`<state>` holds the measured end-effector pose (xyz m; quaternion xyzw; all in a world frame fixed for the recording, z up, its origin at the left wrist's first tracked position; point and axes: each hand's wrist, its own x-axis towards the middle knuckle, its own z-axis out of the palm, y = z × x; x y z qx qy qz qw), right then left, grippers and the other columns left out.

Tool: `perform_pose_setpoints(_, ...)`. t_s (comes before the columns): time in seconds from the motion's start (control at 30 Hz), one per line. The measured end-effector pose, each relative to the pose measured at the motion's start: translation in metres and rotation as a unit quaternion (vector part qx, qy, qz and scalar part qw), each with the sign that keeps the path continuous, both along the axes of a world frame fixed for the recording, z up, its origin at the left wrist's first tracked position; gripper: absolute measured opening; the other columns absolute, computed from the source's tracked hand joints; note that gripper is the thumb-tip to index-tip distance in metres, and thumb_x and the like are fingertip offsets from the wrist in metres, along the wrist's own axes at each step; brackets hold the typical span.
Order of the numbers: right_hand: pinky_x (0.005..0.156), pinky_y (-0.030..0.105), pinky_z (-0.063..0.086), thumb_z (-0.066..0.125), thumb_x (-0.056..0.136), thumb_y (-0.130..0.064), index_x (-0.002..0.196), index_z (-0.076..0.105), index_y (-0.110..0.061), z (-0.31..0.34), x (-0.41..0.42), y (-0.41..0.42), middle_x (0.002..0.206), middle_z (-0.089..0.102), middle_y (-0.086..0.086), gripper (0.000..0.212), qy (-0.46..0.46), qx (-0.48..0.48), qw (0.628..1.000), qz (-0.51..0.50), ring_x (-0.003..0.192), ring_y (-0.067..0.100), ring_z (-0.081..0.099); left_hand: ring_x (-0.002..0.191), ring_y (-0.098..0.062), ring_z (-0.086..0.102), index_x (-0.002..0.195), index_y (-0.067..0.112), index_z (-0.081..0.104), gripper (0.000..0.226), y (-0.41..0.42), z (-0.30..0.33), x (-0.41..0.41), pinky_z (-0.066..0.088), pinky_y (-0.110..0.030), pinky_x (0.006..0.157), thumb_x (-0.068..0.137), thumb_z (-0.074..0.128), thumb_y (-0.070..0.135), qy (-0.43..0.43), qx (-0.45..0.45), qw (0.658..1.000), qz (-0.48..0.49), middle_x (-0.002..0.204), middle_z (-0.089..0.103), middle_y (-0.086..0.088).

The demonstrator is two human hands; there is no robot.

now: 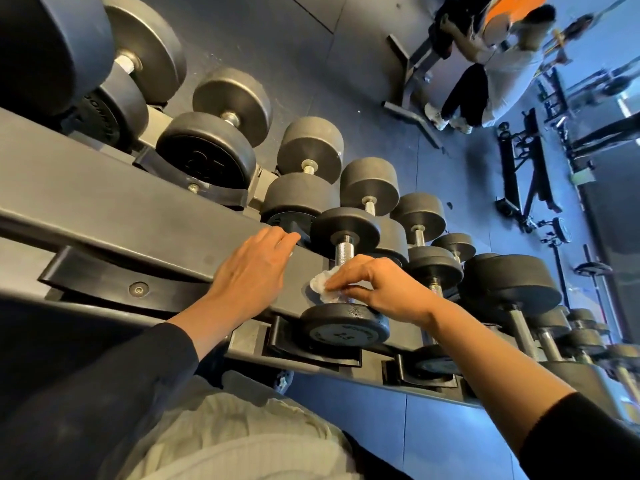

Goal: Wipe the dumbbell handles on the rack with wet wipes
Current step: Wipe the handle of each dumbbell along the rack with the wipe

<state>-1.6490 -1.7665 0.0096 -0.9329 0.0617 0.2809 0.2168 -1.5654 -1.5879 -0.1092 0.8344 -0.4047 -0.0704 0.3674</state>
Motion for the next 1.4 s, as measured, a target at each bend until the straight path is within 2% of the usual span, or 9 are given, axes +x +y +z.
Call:
perform_pose_setpoints(0.17, 0.107, 0.025, 0.014, 0.053, 0.094, -0.019, 0.111, 0.069, -0.021, -0.003, 0.007, 0.011, 0.147, 0.035, -0.012, 0.023, 0.040, -0.015, 0.999, 0.015, 0.128, 0.010, 0.022, 0.100, -0.024, 0.057, 0.130, 0.009, 0.051, 0.050, -0.001, -0.001, 0.000, 0.050, -0.033, 0.078, 0.082, 0.063, 0.001, -0.006, 0.006, 1.000, -0.001, 0.115, 0.058, -0.010)
perform_pose_setpoints(0.37, 0.096, 0.015, 0.034, 0.058, 0.091, -0.016, 0.105, 0.072, -0.020, 0.007, -0.004, 0.010, 0.105, 0.057, -0.021, 0.020, 0.058, 0.024, 0.995, -0.075, 0.101, -0.006, 0.046, 0.099, -0.024, 0.057, 0.126, 0.009, 0.054, 0.046, 0.000, 0.000, 0.000, 0.050, -0.032, 0.076, 0.082, 0.064, 0.000, 0.001, -0.012, 1.000, -0.002, 0.114, 0.058, -0.010)
perform_pose_setpoints(0.63, 0.095, 0.026, 0.050, 0.064, 0.084, -0.002, 0.112, 0.065, -0.021, 0.009, -0.005, 0.005, 0.103, 0.070, 0.001, 0.034, 0.040, 0.152, 0.973, -0.166, 0.099, 0.010, 0.064, 0.098, -0.025, 0.057, 0.125, 0.007, 0.054, 0.043, -0.001, -0.001, 0.000, 0.051, -0.035, 0.076, 0.084, 0.061, -0.001, -0.004, -0.018, 1.000, -0.004, 0.112, 0.059, -0.011)
perform_pose_setpoints(0.8, 0.090, 0.022, 0.051, 0.067, 0.083, -0.009, 0.106, 0.070, -0.019, 0.008, -0.002, 0.001, 0.102, 0.070, -0.002, 0.024, 0.054, 0.088, 0.989, -0.105, 0.095, 0.009, 0.064, 0.099, -0.025, 0.058, 0.125, 0.007, 0.055, 0.042, 0.000, -0.001, 0.000, 0.050, -0.032, 0.076, 0.083, 0.060, -0.001, -0.003, -0.018, 1.000, 0.000, 0.113, 0.059, -0.010)
perform_pose_setpoints(0.97, 0.084, 0.036, 0.051, 0.070, 0.083, -0.017, 0.097, 0.071, -0.016, -0.001, -0.009, -0.008, 0.092, 0.063, -0.002, 0.014, -0.074, -0.029, 0.991, -0.107, 0.083, 0.013, 0.058, 0.107, -0.023, 0.053, 0.127, 0.012, 0.053, 0.045, 0.004, 0.003, -0.003, 0.053, -0.038, 0.078, 0.085, 0.058, -0.002, 0.043, -0.039, 0.998, 0.030, 0.119, 0.056, -0.006)
perform_pose_setpoints(1.07, 0.080, 0.018, 0.044, 0.067, 0.085, -0.015, 0.098, 0.067, -0.013, -0.008, 0.001, -0.010, 0.102, 0.058, 0.002, 0.014, -0.201, -0.086, 0.968, -0.124, 0.089, 0.012, 0.052, 0.108, -0.023, 0.052, 0.128, 0.013, 0.053, 0.047, 0.012, 0.010, -0.004, 0.052, -0.039, 0.083, 0.085, 0.058, -0.004, 0.053, -0.047, 0.996, 0.055, 0.118, 0.055, -0.006)
perform_pose_setpoints(1.17, 0.081, 0.006, 0.033, 0.066, 0.085, -0.012, 0.100, 0.064, -0.013, -0.012, 0.020, -0.006, 0.118, 0.052, 0.000, 0.015, -0.243, -0.055, 0.960, -0.125, 0.102, 0.007, 0.046, 0.109, -0.021, 0.052, 0.129, 0.012, 0.052, 0.047, 0.021, 0.019, -0.001, 0.047, -0.030, 0.085, 0.086, 0.058, -0.002, 0.033, -0.036, 0.996, 0.078, 0.120, 0.055, -0.006)
perform_pose_setpoints(1.27, 0.091, 0.018, 0.036, 0.067, 0.084, -0.010, 0.100, 0.064, -0.011, -0.011, 0.044, 0.009, 0.125, 0.052, 0.001, 0.016, -0.278, 0.000, 0.956, -0.092, 0.111, 0.011, 0.046, 0.110, -0.021, 0.051, 0.130, 0.013, 0.052, 0.044, 0.027, 0.035, 0.005, 0.044, -0.027, 0.084, 0.088, 0.057, 0.000, 0.012, -0.034, 0.994, 0.105, 0.120, 0.055, -0.006)
perform_pose_setpoints(1.4, 0.081, 0.029, 0.043, 0.067, 0.086, -0.018, 0.102, 0.064, -0.013, -0.010, 0.075, 0.039, 0.100, 0.063, 0.002, 0.017, -0.295, 0.074, 0.948, -0.094, 0.095, 0.016, 0.054, 0.104, -0.021, 0.052, 0.130, 0.015, 0.052, 0.046, 0.042, 0.056, 0.014, 0.047, -0.027, 0.076, 0.088, 0.055, -0.002, -0.031, -0.010, 0.989, 0.145, 0.116, 0.054, -0.006)
